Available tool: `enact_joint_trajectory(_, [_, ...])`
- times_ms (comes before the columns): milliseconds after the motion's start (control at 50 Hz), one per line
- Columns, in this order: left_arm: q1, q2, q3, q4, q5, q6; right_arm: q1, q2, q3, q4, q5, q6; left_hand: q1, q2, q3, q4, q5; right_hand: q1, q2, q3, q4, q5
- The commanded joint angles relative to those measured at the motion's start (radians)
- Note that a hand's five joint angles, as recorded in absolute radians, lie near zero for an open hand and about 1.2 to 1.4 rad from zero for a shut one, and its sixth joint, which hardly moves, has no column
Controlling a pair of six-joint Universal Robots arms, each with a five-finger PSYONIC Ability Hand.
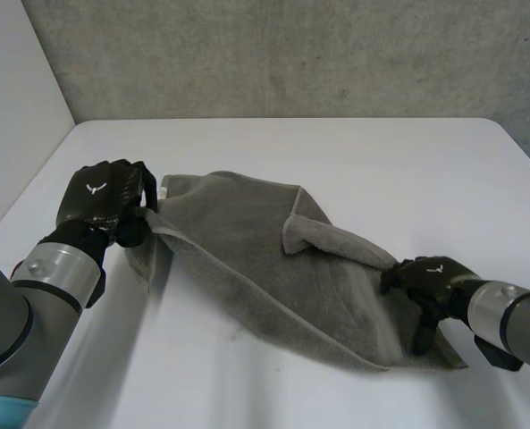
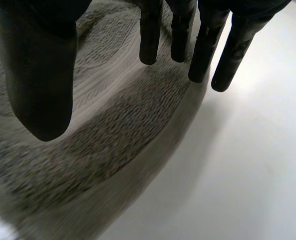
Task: Fold the towel.
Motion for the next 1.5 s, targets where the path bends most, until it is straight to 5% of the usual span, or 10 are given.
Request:
enact_joint_trajectory(20, [0.015,-0.003,0.004,0.000,0.003,0.000,-0.052,-0.091,0.117,0.000,-0.064,-0.001,0.210,0.179,0.179,0.178,0.202,0.013,0.039,0.029,0.007,-0.006])
enact_joint_trajectory(240, [0.039,-0.025,0.014,0.000,0.006,0.001,-0.101,-0.156,0.260,-0.006,-0.174,-0.013,0.210,0.179,0.179,0.178,0.202,-0.010,0.016,0.005,-0.016,-0.029])
enact_joint_trajectory(500, [0.047,-0.043,0.017,0.000,0.006,0.001,-0.096,-0.145,0.357,-0.125,-0.162,-0.094,0.210,0.179,0.179,0.178,0.202,0.063,0.089,0.079,0.057,0.044])
enact_joint_trajectory(540, [0.048,-0.042,0.017,0.002,0.006,0.001,-0.098,-0.142,0.357,-0.158,-0.162,-0.096,0.210,0.179,0.179,0.178,0.202,0.154,0.180,0.170,0.148,0.135])
enact_joint_trajectory(640, [0.056,-0.045,0.024,0.008,0.006,0.001,-0.096,-0.116,0.314,-0.324,-0.094,-0.096,0.210,0.179,0.179,0.178,0.202,0.996,1.022,1.012,0.990,0.977])
enact_joint_trajectory(660, [0.056,-0.045,0.024,0.008,0.006,0.001,-0.096,-0.116,0.314,-0.325,-0.093,-0.096,0.210,0.179,0.179,0.178,0.202,0.998,1.025,1.014,0.993,0.979])
enact_joint_trajectory(820, [0.050,-0.119,0.203,0.098,0.051,0.004,-0.032,-0.122,-0.019,-0.460,0.079,-0.085,0.210,0.179,0.179,0.178,0.202,0.998,1.025,1.014,0.993,0.979])
enact_joint_trajectory(1000, [0.038,-0.163,0.750,0.103,0.063,-0.014,0.103,-0.136,-0.601,-0.677,0.232,-0.046,0.210,0.179,0.179,0.178,0.202,0.998,1.025,1.014,0.993,0.979])
enact_joint_trajectory(1140, [0.038,-0.113,0.919,0.025,0.008,-0.065,0.123,-0.167,-0.797,-0.547,0.286,-0.027,0.210,0.179,0.179,0.178,0.202,0.998,1.025,1.014,0.993,0.979])
enact_joint_trajectory(1500, [0.036,0.202,0.754,-0.303,0.026,-0.092,0.111,-0.351,-0.902,-0.023,0.212,-0.025,0.210,0.179,0.179,0.178,0.202,0.998,1.025,1.014,0.993,0.979])
